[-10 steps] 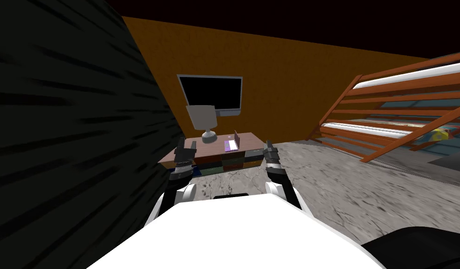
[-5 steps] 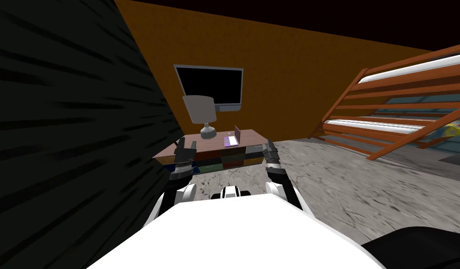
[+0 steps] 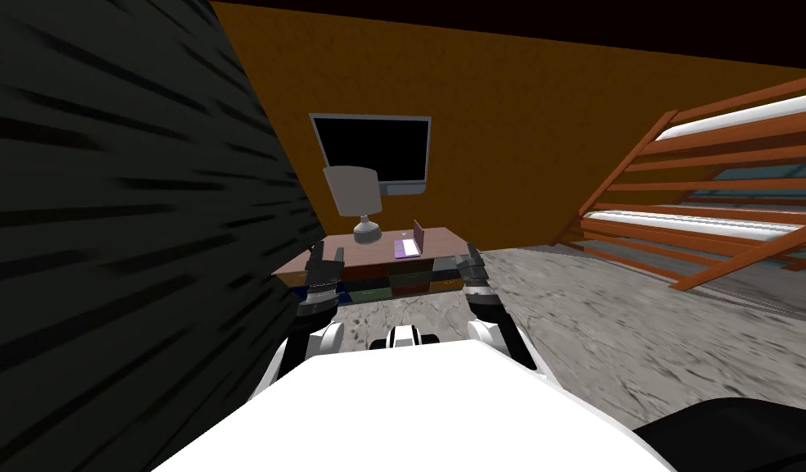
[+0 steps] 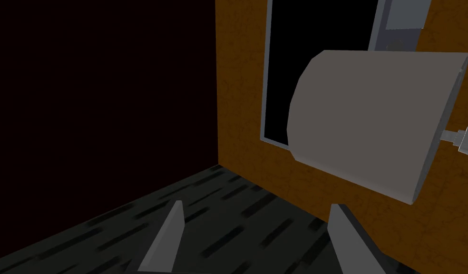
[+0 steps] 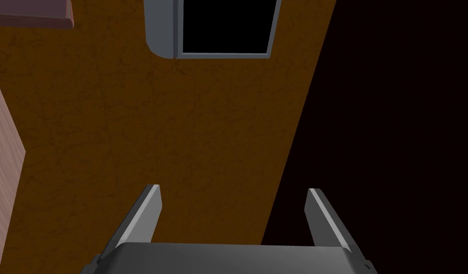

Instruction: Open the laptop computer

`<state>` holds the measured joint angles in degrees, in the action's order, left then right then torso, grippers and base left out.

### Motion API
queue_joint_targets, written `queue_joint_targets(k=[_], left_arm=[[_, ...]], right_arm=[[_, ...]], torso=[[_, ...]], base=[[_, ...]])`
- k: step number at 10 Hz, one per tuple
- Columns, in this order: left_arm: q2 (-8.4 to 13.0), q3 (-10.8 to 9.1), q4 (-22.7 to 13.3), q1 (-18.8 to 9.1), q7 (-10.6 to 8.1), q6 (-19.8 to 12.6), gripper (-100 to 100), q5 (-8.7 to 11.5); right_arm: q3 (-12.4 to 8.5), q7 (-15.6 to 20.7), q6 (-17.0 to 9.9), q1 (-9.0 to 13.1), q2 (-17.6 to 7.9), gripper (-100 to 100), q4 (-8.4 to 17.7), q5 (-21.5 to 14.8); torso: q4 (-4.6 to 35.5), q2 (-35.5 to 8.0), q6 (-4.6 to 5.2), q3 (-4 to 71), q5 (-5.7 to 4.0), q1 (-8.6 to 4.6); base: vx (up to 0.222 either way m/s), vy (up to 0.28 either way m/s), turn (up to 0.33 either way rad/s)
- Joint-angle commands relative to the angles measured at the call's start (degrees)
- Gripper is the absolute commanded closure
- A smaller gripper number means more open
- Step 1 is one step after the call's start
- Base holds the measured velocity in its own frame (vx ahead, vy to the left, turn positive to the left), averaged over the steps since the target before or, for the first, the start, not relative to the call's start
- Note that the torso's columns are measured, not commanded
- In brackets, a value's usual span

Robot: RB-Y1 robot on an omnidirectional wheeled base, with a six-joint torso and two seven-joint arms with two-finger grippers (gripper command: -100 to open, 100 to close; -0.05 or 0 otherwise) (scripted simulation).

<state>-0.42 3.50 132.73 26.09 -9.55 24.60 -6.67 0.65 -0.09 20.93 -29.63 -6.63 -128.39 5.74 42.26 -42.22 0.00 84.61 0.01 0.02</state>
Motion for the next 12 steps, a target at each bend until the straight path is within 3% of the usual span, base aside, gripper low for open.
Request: queue_joint_targets(k=[1, 3, 12], left_arm=[[0.0, 0.0, 0.0, 0.0, 0.0, 0.0, 0, 0.0], [0.0, 0.0, 0.0, 0.0, 0.0, 0.0, 0, 0.0], [0.0, 0.0, 0.0, 0.0, 0.0, 0.0, 0, 0.0]], right_arm=[[1.26, -1.42, 0.06, -0.02, -1.57, -100, -0.11, 3.36], [3.02, -3.37, 0.0, 0.07, -3.1, -100, -0.32, 7.34], [7.07, -8.07, -0.22, 0.13, -5.13, -100, -0.77, 19.46]], torso=[[0.01, -0.03, 0.01, -0.02, -0.01, -0.03], [0.04, -0.13, 0.0, -0.09, 0.0, -0.02], [0.01, -0.04, -0.01, -0.03, -0.01, -0.05]], base=[[0.037, -0.023, 0.027], [0.041, -0.025, 0.093], [0.043, -0.019, 0.059]])
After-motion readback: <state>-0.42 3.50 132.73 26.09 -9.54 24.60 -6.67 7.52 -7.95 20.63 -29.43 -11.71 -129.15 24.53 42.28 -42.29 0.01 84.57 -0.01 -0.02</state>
